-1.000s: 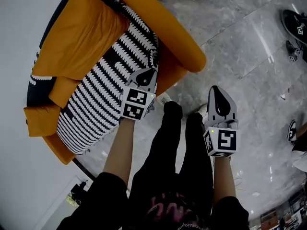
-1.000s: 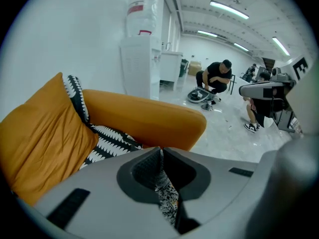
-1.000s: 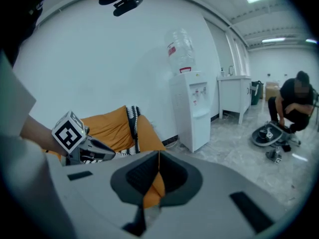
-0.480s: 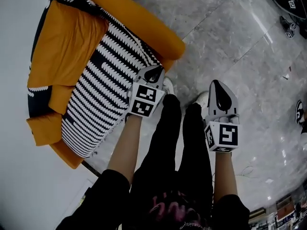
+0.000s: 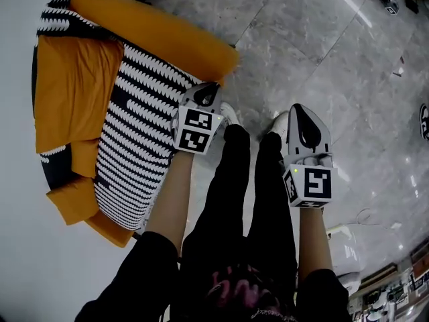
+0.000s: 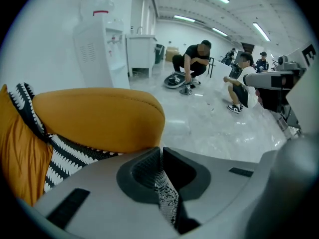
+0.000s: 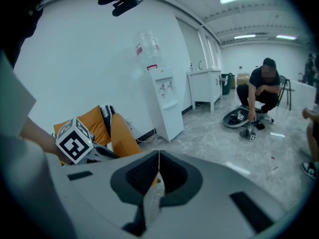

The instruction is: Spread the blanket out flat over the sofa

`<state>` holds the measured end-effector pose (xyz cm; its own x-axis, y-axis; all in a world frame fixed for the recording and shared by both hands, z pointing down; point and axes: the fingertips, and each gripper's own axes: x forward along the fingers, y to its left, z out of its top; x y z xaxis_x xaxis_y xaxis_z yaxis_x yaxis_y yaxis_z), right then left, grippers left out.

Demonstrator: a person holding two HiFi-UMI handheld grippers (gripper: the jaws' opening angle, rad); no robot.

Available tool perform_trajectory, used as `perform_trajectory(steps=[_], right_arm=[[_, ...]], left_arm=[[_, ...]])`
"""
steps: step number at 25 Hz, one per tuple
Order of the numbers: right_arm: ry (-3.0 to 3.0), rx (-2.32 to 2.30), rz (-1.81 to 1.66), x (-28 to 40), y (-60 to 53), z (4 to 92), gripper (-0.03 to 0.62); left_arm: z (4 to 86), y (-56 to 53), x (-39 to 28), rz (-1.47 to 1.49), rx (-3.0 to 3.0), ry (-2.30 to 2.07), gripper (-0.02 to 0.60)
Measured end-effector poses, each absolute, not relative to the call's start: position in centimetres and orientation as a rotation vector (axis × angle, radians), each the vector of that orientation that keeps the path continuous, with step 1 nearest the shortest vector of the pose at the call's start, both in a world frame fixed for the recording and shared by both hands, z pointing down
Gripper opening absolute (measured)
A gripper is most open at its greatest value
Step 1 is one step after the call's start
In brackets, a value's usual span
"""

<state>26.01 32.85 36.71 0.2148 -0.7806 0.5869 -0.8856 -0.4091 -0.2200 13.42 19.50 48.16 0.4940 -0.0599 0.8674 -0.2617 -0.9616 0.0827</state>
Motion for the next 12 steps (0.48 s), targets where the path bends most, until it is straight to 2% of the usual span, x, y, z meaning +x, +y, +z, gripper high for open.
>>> perform_trajectory(steps=[12], right_arm=[[-1.554,2.337,1.011,27.1,34.6,39.5,0.021]], left_arm=[[52.0,20.8,14.4,1.487,2.481,-0.276,0.026]])
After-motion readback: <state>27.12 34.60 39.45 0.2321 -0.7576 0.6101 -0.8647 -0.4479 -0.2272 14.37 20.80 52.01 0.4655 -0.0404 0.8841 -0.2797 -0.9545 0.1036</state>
